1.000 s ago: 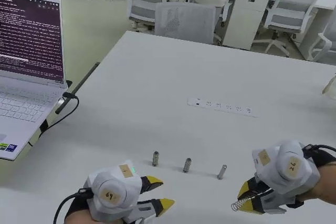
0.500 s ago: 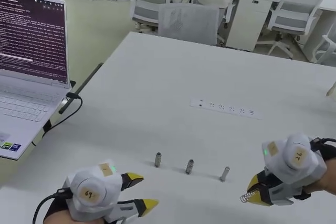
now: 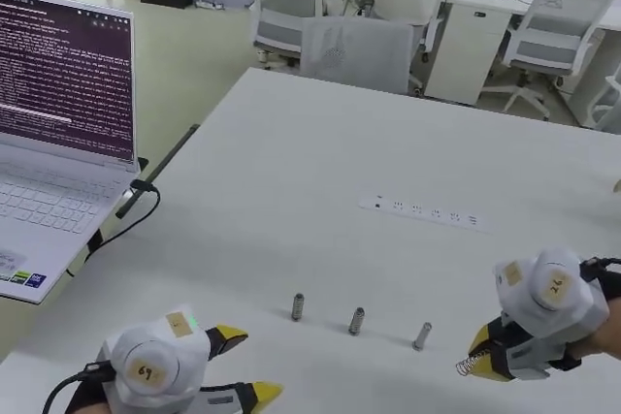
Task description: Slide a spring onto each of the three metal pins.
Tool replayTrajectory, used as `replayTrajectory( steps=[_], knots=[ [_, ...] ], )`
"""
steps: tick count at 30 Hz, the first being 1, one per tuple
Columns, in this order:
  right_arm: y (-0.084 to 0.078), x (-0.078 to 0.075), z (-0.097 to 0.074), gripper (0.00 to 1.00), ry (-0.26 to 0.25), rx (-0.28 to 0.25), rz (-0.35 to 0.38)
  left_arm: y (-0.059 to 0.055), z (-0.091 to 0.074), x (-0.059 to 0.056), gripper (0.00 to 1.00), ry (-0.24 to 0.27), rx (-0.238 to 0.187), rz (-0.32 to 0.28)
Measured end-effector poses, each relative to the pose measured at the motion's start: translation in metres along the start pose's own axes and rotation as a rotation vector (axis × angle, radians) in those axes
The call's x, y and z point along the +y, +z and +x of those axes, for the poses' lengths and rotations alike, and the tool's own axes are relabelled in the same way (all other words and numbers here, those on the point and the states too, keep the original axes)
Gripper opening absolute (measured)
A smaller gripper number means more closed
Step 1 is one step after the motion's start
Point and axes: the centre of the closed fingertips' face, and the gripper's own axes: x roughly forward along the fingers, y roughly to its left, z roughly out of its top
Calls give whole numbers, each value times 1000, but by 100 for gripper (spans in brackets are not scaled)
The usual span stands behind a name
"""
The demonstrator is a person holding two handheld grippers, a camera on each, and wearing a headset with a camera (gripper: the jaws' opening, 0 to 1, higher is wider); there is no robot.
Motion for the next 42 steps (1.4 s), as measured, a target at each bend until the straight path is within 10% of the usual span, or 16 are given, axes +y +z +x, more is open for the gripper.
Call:
replayTrajectory(
  steps=[42],
  knots=[
    [4,-66,27,8,-8,59,-7,-10,-30,17,55,77,3,-45]
  ],
)
